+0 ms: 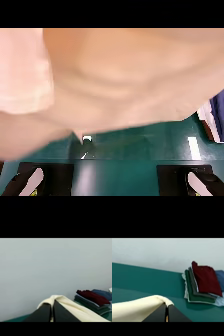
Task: Fold the shirts.
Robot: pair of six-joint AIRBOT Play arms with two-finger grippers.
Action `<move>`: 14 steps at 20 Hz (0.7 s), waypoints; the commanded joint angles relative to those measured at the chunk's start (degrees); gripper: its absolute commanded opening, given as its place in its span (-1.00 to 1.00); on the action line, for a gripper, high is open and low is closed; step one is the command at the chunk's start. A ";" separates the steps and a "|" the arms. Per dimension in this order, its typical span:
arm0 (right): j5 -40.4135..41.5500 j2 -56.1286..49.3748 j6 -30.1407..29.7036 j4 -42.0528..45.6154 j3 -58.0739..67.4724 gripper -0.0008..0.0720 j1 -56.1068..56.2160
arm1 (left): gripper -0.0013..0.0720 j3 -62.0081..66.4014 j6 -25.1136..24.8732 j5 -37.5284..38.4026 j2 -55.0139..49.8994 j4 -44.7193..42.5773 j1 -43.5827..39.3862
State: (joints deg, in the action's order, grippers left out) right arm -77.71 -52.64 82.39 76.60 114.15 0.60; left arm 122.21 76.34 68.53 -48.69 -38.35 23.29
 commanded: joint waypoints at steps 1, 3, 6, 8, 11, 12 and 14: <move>-6.40 -6.62 0.52 1.46 -5.11 -0.96 0.07 | -0.88 -14.84 0.57 2.82 -0.57 -0.61 0.02; -9.97 -13.51 0.48 1.46 -8.13 -0.96 0.26 | -0.88 -26.43 -0.42 4.48 -3.02 -1.11 0.02; -11.98 -23.80 -0.20 1.42 -11.67 -0.96 1.27 | -0.88 -39.85 -2.91 4.90 -9.64 -1.73 0.02; -11.13 -30.08 -0.85 1.46 -13.53 -0.96 2.29 | -0.88 -45.11 -6.10 3.19 -15.80 -3.34 -2.29; -7.89 -39.21 -1.01 1.44 -13.49 -0.96 2.84 | -0.88 -45.79 -9.20 -3.48 -27.21 -8.07 -9.94; -5.79 -41.33 -0.98 1.40 -13.49 -0.96 2.80 | -0.88 -45.79 -9.31 -7.76 -30.60 -8.52 -12.17; -0.20 -44.65 -0.94 1.33 -13.46 -0.96 2.64 | -0.88 -45.77 -9.31 -16.65 -35.74 -8.13 -15.13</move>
State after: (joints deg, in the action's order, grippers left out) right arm -83.94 -91.18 81.60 78.26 101.06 3.07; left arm 77.93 68.64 62.61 -76.51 -45.04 12.84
